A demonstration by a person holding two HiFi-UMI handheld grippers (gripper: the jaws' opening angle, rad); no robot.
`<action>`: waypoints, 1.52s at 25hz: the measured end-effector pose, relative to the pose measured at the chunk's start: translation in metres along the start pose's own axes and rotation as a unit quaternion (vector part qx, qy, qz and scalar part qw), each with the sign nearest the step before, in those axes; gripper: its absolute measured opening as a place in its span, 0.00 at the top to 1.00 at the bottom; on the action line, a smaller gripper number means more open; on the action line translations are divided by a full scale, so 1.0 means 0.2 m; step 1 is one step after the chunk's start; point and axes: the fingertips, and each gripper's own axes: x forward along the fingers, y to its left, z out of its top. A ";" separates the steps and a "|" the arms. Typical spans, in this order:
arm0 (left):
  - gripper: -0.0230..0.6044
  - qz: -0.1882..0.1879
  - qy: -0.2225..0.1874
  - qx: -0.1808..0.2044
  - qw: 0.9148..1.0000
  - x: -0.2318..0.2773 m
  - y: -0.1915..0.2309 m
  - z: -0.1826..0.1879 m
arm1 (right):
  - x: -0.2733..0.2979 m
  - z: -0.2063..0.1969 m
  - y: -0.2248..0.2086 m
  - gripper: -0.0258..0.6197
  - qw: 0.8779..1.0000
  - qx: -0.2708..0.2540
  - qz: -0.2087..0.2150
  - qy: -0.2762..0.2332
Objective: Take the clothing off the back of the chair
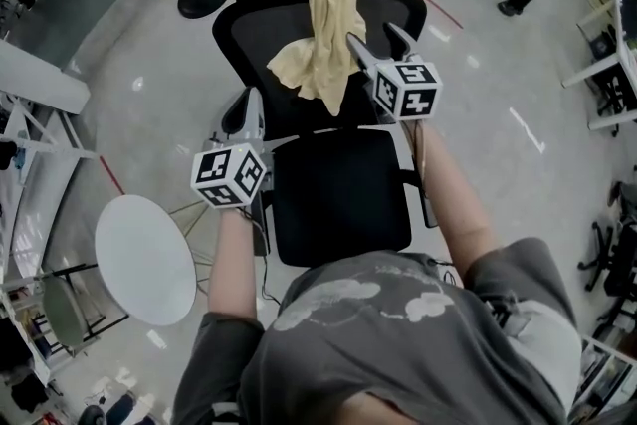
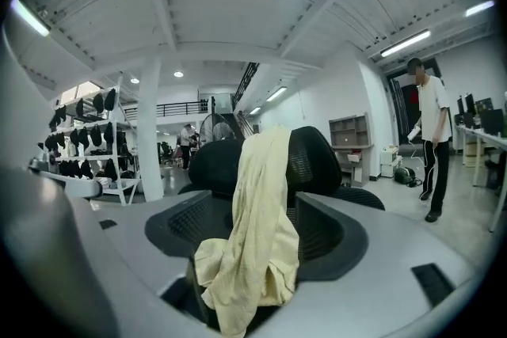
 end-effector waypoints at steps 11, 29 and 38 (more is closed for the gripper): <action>0.96 -0.001 0.006 0.000 1.000 0.21 0.18 0.00 | 0.44 0.06 -0.06 0.35 0.998 -0.003 -0.060 0.005; 0.96 0.020 0.010 -0.042 0.999 0.23 0.39 -0.08 | 0.78 0.10 -0.10 0.34 0.986 -0.036 -0.153 0.057; 0.96 0.015 0.011 -0.042 0.999 0.24 0.40 -0.09 | 0.74 0.13 -0.16 0.80 0.981 -0.053 -0.168 0.078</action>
